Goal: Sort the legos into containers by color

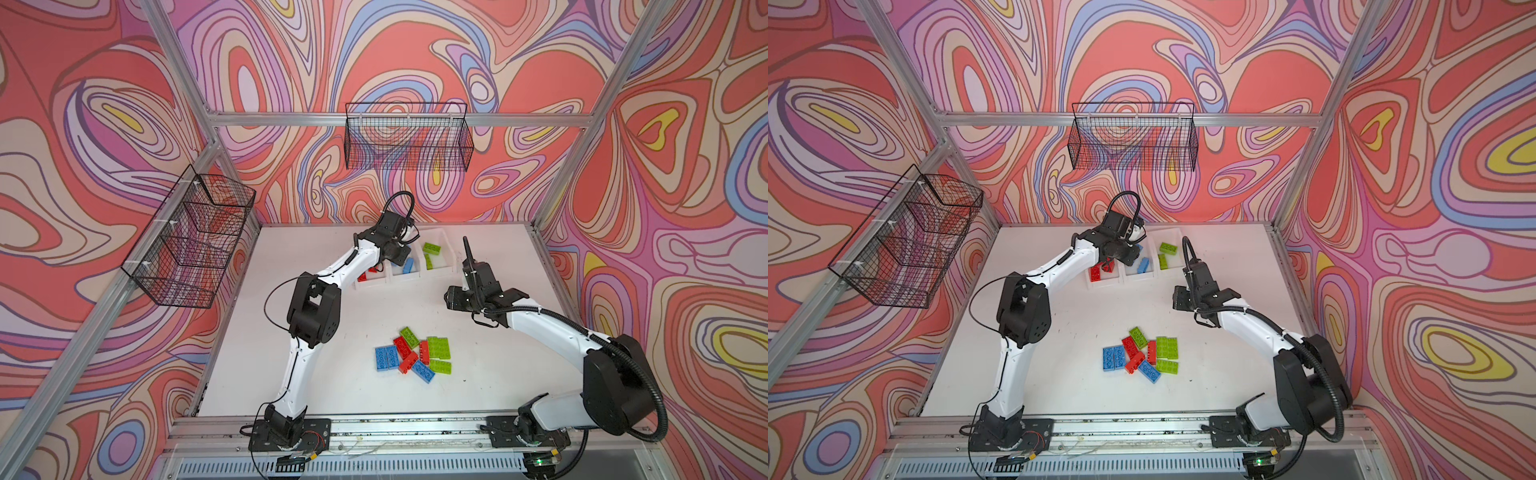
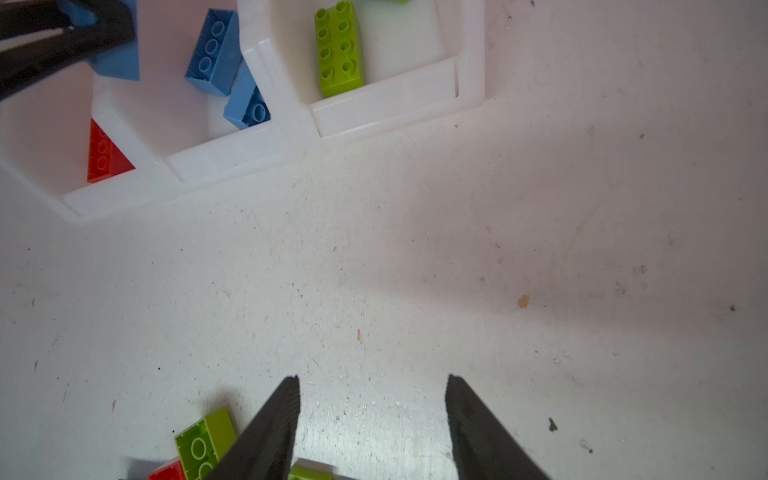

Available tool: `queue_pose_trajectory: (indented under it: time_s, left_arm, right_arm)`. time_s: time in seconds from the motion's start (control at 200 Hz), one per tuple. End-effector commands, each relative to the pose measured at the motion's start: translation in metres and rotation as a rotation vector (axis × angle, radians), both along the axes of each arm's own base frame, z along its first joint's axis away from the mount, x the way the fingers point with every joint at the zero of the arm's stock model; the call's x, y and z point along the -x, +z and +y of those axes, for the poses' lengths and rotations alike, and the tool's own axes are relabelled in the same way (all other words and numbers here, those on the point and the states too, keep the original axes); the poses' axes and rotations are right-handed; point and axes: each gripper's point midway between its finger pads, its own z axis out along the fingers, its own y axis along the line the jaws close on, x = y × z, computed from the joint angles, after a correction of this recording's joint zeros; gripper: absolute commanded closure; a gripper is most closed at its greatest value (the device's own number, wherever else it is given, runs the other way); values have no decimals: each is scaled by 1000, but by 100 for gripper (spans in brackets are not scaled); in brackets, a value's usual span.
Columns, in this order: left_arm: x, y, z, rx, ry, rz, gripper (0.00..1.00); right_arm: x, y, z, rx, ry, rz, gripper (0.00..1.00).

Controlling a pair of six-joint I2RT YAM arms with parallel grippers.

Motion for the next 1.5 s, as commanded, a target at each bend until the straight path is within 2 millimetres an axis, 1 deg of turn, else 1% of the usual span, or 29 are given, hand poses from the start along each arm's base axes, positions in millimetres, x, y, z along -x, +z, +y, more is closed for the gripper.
queue_pose_trajectory:
  time_s: [0.0, 0.05, 0.075, 0.11, 0.15, 0.24, 0.341, 0.431, 0.481, 0.546, 0.626, 0.686, 0.721, 0.781, 0.851, 0.982, 1.207, 1.417, 1.493]
  left_arm:
    - [-8, -6, -1, 12, 69, 30, 61]
    - [-12, -8, -3, 23, 82, 31, 48]
    - [-12, -8, -4, 32, 79, 36, 44]
    - [-11, -6, -8, 49, 58, 46, 41]
    - [-8, 1, -12, 64, 34, 47, 36]
    - [-6, 21, -5, 53, 37, 4, 32]
    - [-1, 51, 15, 31, 60, -52, 32]
    - [11, 81, 38, 69, 91, -95, 33]
    - [19, 93, 54, 87, 111, -109, 33]
    - [31, 99, 76, 90, 137, -109, 34]
    - [47, 97, 103, 69, 173, -102, 35]
    - [58, 87, 121, 47, 194, -92, 35]
    - [62, 83, 130, 38, 205, -95, 35]
    - [68, 76, 137, 12, 221, -100, 35]
    - [71, 76, 134, 30, 212, -85, 36]
    - [70, 80, 126, 73, 199, -66, 37]
    - [70, 77, 125, 78, 197, -57, 38]
    - [71, 76, 126, 68, 196, -57, 38]
    - [71, 74, 127, 63, 198, -51, 38]
  right_arm:
    - [13, -18, -4, 10, 6, 70, 39]
    - [18, -23, -3, 13, 13, 92, 39]
    - [21, -24, -3, 15, 18, 101, 38]
    - [25, -28, -3, 19, 25, 117, 37]
    - [30, -30, -2, 21, 40, 132, 35]
    - [41, -37, -2, 34, 66, 180, 34]
    - [55, -46, 0, 43, 90, 235, 34]
    - [69, -54, 6, 52, 112, 279, 34]
    - [77, -58, 10, 61, 122, 300, 34]
    - [87, -62, 14, 68, 131, 324, 35]
    - [98, -67, 17, 76, 134, 350, 37]
    - [104, -70, 20, 75, 132, 362, 39]
    - [106, -72, 22, 74, 130, 367, 39]
    - [109, -75, 25, 79, 130, 378, 41]
    - [112, -79, 28, 94, 127, 391, 42]
    - [115, -84, 28, 110, 107, 402, 44]
    - [117, -93, 17, 161, 64, 422, 49]
    - [112, -101, 7, 229, 28, 425, 52]
    - [105, -98, 1, 270, 12, 410, 53]
